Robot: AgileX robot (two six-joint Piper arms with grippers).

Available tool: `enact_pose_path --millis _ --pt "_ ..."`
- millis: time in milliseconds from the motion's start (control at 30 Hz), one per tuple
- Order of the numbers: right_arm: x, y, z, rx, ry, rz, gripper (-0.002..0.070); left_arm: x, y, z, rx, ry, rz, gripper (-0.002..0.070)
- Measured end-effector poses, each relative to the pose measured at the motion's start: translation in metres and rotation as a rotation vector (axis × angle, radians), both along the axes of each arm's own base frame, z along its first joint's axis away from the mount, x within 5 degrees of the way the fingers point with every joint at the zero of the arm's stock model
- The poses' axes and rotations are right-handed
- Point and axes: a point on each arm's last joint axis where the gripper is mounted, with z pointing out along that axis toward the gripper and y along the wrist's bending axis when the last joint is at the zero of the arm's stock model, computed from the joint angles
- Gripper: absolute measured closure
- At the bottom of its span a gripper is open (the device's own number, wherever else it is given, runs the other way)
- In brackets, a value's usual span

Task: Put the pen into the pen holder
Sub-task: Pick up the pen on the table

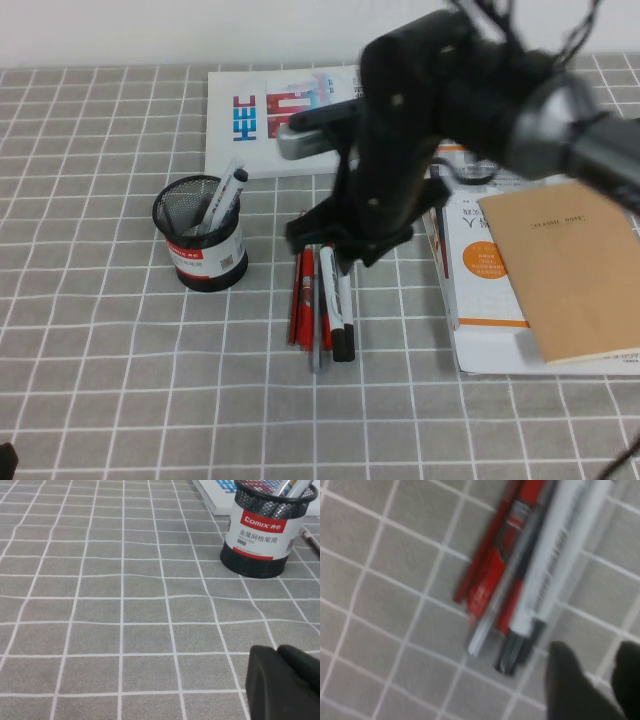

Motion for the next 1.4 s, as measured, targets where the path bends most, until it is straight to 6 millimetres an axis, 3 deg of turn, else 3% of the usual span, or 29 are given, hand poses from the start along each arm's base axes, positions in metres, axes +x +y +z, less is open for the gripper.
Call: enact_pose_path --millis 100,200,433,833,1000,1167,1233,1300,1400 --pt "0.005 0.017 -0.01 -0.021 -0.02 0.027 0.0427 0.0 0.0 0.0 0.0 0.0 0.0 0.068" --pt "0.009 0.032 -0.021 -0.056 -0.05 0.055 0.0388 0.0 0.0 0.0 0.0 0.0 0.0 0.068" --pt "0.024 0.05 -0.047 -0.092 -0.066 0.068 0.0374 0.0 0.0 0.0 0.0 0.0 0.0 0.068" --pt "0.033 0.052 -0.084 -0.179 -0.046 0.075 0.0374 0.0 0.0 0.0 0.0 0.0 0.0 0.068" --pt "0.035 0.052 -0.086 -0.188 -0.051 0.076 0.041 0.0 0.0 0.0 0.0 0.0 0.0 0.068" --pt "0.035 0.052 -0.084 -0.186 -0.059 0.076 0.058 0.0 0.0 0.0 0.0 0.0 0.0 0.068" --pt "0.034 0.052 -0.081 -0.178 -0.058 0.075 0.0585 0.0 0.0 0.0 0.0 0.0 0.0 0.068" --pt "0.033 0.051 -0.071 -0.162 -0.072 0.073 0.0585 0.0 0.0 0.0 0.0 0.0 0.0 0.068" --pt "0.028 0.047 -0.041 -0.12 -0.118 0.06 0.0585 0.0 0.0 0.0 0.0 0.0 0.0 0.068"
